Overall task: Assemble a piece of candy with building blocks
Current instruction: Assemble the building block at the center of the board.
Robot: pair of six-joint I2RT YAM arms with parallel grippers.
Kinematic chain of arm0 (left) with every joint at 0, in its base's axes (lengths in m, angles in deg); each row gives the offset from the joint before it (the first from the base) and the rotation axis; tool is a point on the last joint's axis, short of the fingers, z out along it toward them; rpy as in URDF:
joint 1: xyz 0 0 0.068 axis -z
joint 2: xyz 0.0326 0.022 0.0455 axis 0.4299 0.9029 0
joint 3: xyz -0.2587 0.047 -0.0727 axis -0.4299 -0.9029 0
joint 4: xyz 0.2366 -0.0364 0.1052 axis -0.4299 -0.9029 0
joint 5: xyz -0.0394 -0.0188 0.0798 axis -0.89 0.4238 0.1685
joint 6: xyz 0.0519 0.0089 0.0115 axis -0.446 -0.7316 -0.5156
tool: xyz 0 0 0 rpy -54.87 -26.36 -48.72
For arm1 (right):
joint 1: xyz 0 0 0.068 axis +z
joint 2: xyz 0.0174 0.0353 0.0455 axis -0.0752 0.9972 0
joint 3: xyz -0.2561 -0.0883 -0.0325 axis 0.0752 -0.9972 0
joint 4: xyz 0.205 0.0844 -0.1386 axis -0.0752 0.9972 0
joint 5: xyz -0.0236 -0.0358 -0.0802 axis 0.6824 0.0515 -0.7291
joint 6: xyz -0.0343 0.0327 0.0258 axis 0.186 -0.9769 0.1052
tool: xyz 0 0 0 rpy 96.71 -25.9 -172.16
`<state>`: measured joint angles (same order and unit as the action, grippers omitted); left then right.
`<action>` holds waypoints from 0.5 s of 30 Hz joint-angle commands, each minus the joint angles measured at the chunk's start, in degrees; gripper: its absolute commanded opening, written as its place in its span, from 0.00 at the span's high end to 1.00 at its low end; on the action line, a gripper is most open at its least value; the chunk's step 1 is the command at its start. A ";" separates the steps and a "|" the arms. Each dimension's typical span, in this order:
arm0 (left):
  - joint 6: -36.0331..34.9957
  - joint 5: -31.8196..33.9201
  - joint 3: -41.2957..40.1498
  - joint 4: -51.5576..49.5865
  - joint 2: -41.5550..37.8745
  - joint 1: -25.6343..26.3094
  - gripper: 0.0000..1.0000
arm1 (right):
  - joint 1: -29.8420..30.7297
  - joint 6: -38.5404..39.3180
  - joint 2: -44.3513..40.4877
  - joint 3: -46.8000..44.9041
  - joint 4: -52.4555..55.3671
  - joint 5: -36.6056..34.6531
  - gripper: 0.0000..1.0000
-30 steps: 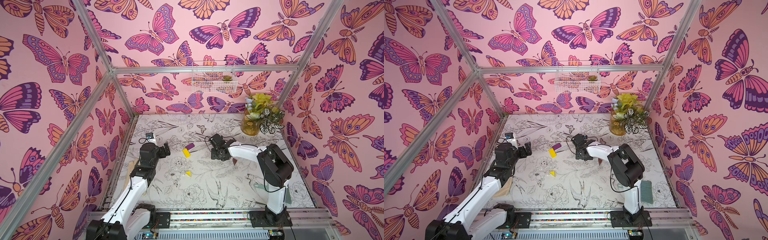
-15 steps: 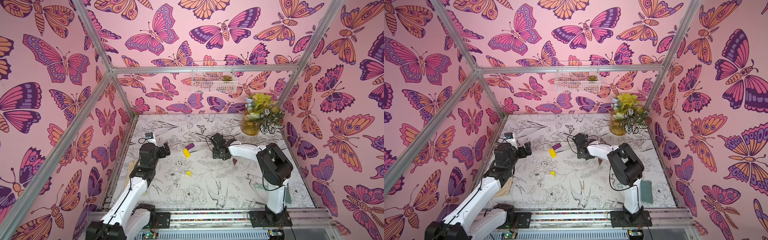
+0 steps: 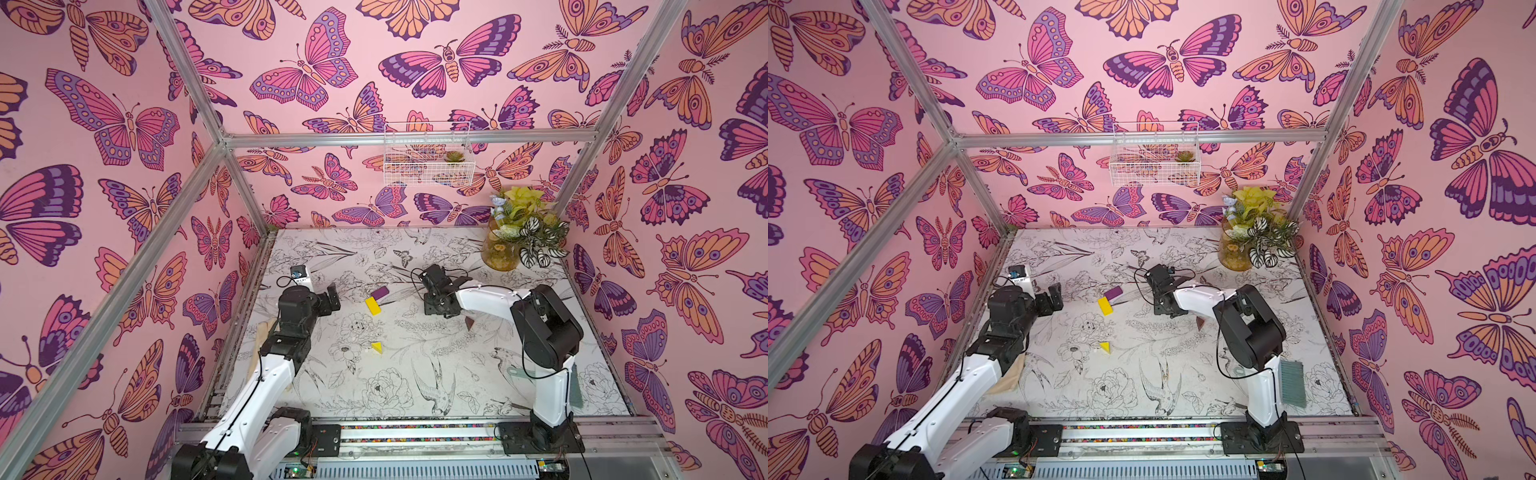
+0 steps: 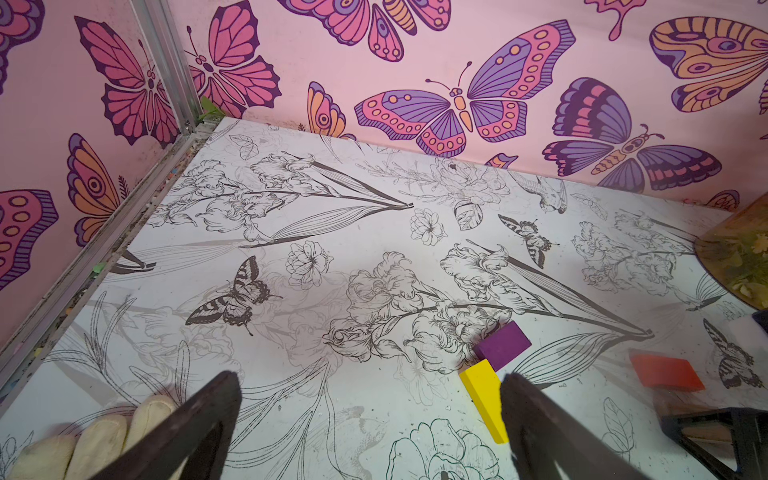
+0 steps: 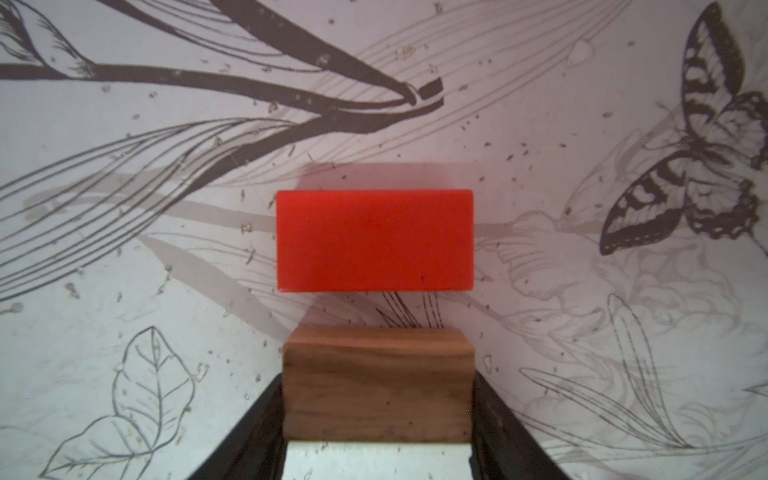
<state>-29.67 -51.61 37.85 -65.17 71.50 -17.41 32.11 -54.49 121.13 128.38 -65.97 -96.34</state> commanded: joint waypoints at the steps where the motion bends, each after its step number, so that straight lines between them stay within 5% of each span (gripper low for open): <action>1: -0.83 -0.35 0.49 -0.73 -0.73 0.00 0.00 | -0.47 0.53 1.78 1.15 1.04 0.85 0.38; 15: -0.78 -0.35 0.60 -1.18 -1.06 0.01 0.00 | -0.65 0.60 1.24 1.23 2.01 0.88 0.27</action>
<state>-29.67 -51.59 37.87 -65.21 71.48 -17.41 31.76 -54.12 121.61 129.04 -66.15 -95.53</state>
